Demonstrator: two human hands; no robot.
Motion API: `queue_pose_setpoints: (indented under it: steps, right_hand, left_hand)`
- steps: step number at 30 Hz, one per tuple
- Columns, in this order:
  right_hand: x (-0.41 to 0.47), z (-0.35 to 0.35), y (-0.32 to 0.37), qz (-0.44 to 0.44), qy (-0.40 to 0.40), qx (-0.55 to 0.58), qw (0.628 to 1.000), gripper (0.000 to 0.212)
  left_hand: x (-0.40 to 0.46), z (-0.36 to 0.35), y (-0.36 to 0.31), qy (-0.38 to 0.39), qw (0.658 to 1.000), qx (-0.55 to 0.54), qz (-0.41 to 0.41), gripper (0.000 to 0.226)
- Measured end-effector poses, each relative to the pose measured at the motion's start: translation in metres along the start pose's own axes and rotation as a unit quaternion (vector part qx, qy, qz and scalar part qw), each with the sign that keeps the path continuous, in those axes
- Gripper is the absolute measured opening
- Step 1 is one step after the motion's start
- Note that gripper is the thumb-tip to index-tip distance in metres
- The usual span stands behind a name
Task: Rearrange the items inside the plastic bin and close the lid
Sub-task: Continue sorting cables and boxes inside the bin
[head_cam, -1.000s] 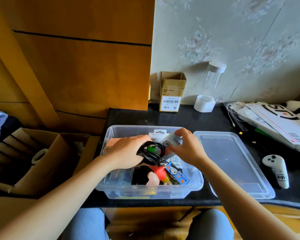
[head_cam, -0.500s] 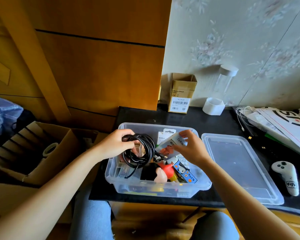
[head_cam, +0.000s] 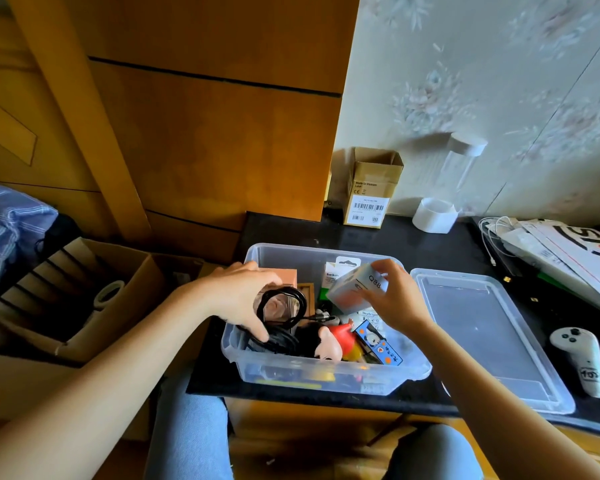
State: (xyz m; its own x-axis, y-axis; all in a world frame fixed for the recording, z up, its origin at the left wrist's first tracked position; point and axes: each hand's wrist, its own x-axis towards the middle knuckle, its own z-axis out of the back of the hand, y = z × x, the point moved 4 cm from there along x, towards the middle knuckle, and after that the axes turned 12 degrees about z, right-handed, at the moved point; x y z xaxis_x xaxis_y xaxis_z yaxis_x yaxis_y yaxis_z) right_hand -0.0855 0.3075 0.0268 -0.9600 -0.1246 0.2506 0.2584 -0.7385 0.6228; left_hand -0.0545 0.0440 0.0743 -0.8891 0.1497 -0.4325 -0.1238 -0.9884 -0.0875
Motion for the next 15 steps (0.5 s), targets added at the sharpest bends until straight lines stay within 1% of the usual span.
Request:
queue_pose_setpoints:
  steps: [1,2,4,5,6,8,10,11,13,15]
  right_hand:
    - [0.0,0.0,0.0,0.005,-0.001,-0.004,1.0,0.044]
    - [0.0,0.001,0.001,0.01,-0.002,-0.009,1.0,0.044]
    - [-0.001,0.002,0.003,0.024,-0.007,-0.031,0.999,0.044]
    - [-0.002,0.002,0.004,0.034,-0.009,-0.05,0.998,0.044]
    - [-0.003,0.003,0.005,0.045,-0.009,-0.068,0.997,0.044]
    - [-0.005,0.006,0.005,0.057,-0.004,-0.099,0.993,0.046]
    - [-0.007,0.009,0.003,0.066,0.006,-0.133,0.989,0.048]
    - [-0.007,0.011,0.0,0.068,0.009,-0.146,0.987,0.049]
    - [-0.009,0.016,-0.004,0.068,0.011,-0.157,0.985,0.051]
    - [-0.01,0.02,-0.008,0.065,0.011,-0.153,0.986,0.051]
  left_hand:
    - [-0.001,0.004,-0.007,0.009,0.999,-0.029,-0.009,0.083]
    - [0.0,0.009,-0.015,0.0,0.998,-0.055,-0.016,0.074]
    - [0.007,0.019,-0.037,-0.033,0.995,-0.092,-0.036,0.039]
    - [0.013,0.021,-0.049,-0.033,0.993,-0.107,-0.042,0.026]
    - [0.022,0.021,-0.062,-0.022,0.993,-0.106,-0.05,0.024]
    - [0.041,0.013,-0.087,0.017,0.997,-0.025,-0.068,0.03]
    - [0.059,-0.001,-0.107,0.055,0.99,0.098,-0.086,0.024]
    - [0.069,-0.009,-0.114,0.081,0.983,0.141,-0.084,0.02]
    - [0.086,-0.022,-0.124,0.124,0.97,0.198,-0.069,0.016]
    - [0.102,-0.034,-0.127,0.148,0.969,0.192,-0.039,0.019]
